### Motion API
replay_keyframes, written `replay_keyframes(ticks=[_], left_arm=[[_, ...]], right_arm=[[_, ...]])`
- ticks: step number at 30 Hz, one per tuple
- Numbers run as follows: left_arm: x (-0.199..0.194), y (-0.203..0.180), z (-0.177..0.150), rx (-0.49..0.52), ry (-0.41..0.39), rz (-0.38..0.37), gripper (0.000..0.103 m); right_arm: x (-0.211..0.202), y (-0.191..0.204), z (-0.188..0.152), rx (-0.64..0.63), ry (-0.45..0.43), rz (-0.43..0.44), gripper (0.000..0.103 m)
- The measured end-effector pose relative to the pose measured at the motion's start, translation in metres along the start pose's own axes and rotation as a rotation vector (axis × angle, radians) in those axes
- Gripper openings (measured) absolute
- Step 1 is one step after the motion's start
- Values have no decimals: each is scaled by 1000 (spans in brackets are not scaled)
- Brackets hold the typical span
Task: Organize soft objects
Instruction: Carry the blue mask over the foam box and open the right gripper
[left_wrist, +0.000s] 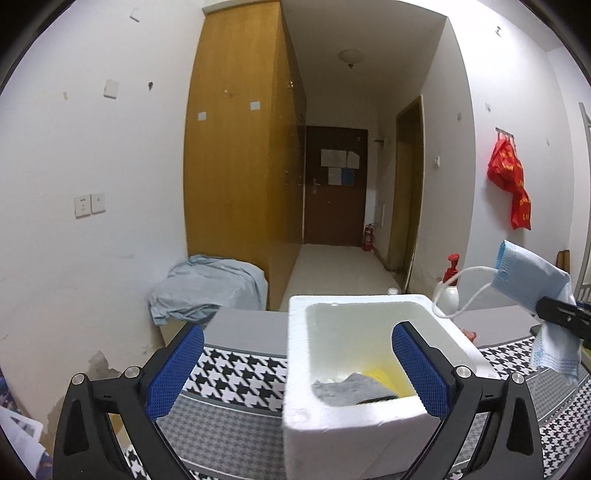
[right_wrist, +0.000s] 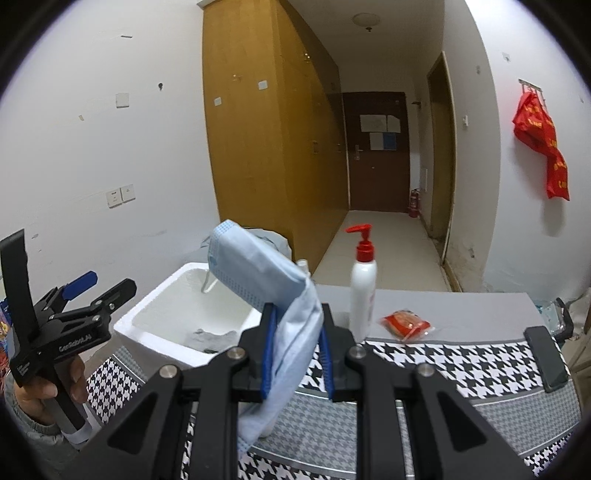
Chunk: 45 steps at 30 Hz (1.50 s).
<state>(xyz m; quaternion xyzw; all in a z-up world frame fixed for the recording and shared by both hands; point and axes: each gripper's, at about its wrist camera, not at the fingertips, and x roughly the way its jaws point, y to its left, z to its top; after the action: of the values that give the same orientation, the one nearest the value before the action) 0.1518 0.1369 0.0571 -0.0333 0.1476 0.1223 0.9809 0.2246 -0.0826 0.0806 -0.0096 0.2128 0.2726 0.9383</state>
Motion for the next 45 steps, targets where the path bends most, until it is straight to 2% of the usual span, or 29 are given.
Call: replay_keyframes(ticks=[15, 24, 30, 41, 45], left_arm=[[-30, 24, -6, -11, -35, -7, 102], [-28, 34, -13, -20, -8, -13, 102], [-28, 38, -14, -23, -15, -13, 102], [-23, 44, -18, -26, -3, 2, 102], [-24, 45, -19, -29, 0, 5, 102]], right_arm=[[20, 37, 16, -30, 26, 49, 25], [41, 54, 22, -31, 56, 64, 25], [58, 52, 27, -6, 67, 40, 25], [83, 57, 23, -2, 111, 48, 25], [91, 57, 24, -1, 124, 36, 35]])
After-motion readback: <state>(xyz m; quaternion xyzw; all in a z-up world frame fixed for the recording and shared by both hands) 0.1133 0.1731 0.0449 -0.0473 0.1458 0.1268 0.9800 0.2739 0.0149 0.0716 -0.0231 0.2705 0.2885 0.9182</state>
